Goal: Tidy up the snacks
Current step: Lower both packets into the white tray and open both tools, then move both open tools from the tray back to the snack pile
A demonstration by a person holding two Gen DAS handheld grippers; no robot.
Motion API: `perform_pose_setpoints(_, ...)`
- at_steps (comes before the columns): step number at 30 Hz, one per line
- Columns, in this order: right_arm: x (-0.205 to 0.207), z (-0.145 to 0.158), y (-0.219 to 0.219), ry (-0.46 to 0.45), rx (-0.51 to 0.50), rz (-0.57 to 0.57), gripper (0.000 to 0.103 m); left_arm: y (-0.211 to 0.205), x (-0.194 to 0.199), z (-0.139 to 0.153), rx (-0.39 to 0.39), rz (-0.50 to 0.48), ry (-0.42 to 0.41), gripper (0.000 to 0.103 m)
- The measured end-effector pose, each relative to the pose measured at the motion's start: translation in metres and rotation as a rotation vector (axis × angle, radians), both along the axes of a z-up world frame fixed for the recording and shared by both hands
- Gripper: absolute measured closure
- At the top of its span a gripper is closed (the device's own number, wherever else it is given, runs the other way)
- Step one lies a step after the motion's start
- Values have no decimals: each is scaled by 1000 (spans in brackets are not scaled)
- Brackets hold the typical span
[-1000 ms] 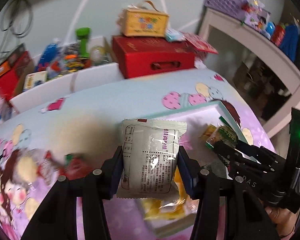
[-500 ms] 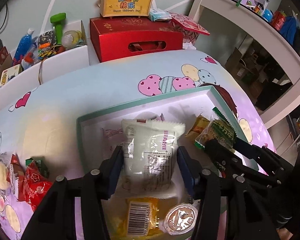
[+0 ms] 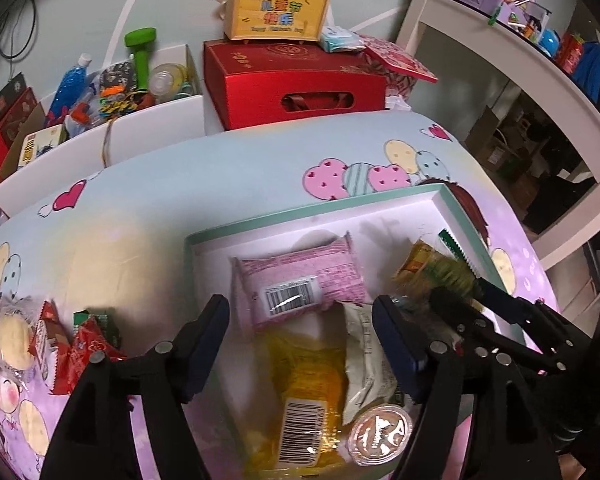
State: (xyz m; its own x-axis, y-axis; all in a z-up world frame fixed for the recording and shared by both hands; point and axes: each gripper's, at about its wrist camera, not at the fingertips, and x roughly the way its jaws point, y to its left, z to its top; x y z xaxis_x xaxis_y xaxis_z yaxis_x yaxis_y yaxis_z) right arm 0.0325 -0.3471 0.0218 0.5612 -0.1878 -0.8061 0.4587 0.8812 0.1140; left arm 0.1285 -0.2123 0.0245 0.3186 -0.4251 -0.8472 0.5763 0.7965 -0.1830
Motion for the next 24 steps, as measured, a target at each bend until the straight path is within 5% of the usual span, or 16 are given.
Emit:
perform_pose_setpoints(16, -2, -1, -6, 5, -37, -29, 0, 18, 9, -3, -14, 104, -51, 5)
perform_pose_setpoints(24, -3, -3, -10, 12, -34, -47, 0, 18, 10, -6, 1, 111, -58, 5)
